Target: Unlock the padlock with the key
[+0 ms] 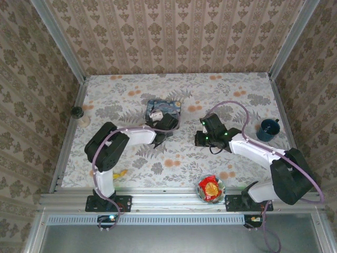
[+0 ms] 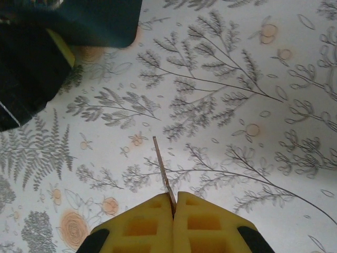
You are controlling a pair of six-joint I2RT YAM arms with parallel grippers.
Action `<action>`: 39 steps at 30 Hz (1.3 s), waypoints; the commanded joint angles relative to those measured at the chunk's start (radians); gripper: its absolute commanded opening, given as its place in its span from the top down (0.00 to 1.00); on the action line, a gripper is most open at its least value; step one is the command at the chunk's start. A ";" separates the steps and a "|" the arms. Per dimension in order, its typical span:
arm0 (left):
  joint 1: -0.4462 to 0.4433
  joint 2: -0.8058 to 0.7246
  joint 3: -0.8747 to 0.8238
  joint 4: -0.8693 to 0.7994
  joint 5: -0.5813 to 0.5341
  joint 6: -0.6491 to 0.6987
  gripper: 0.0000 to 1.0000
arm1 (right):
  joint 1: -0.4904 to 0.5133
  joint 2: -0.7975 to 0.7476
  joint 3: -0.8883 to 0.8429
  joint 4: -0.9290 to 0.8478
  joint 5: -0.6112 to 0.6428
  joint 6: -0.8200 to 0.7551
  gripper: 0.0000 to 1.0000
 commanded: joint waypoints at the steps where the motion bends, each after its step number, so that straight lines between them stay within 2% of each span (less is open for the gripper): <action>1: 0.007 -0.080 -0.069 -0.040 -0.034 -0.157 1.00 | 0.004 0.026 -0.006 0.081 -0.052 -0.011 1.00; 5: 0.004 -0.124 -0.106 -0.029 0.000 -0.220 1.00 | 0.004 0.019 -0.035 0.114 -0.083 -0.044 1.00; 11: -0.018 -0.089 -0.056 0.010 0.146 -0.246 1.00 | 0.004 0.010 -0.060 0.112 -0.102 -0.064 1.00; 13: -0.025 -0.069 -0.034 0.033 0.197 -0.249 0.97 | 0.004 0.010 -0.071 0.125 -0.111 -0.060 1.00; 21: -0.015 -0.019 0.017 0.041 0.303 -0.261 0.95 | 0.011 0.068 -0.129 0.295 -0.199 0.009 1.00; 32: 0.023 -0.047 -0.016 0.070 0.398 -0.265 0.90 | 0.055 0.205 -0.137 0.515 -0.158 0.070 1.00; 39: 0.044 -0.053 -0.027 0.102 0.488 -0.255 0.87 | 0.073 0.242 -0.127 0.588 -0.118 0.080 1.00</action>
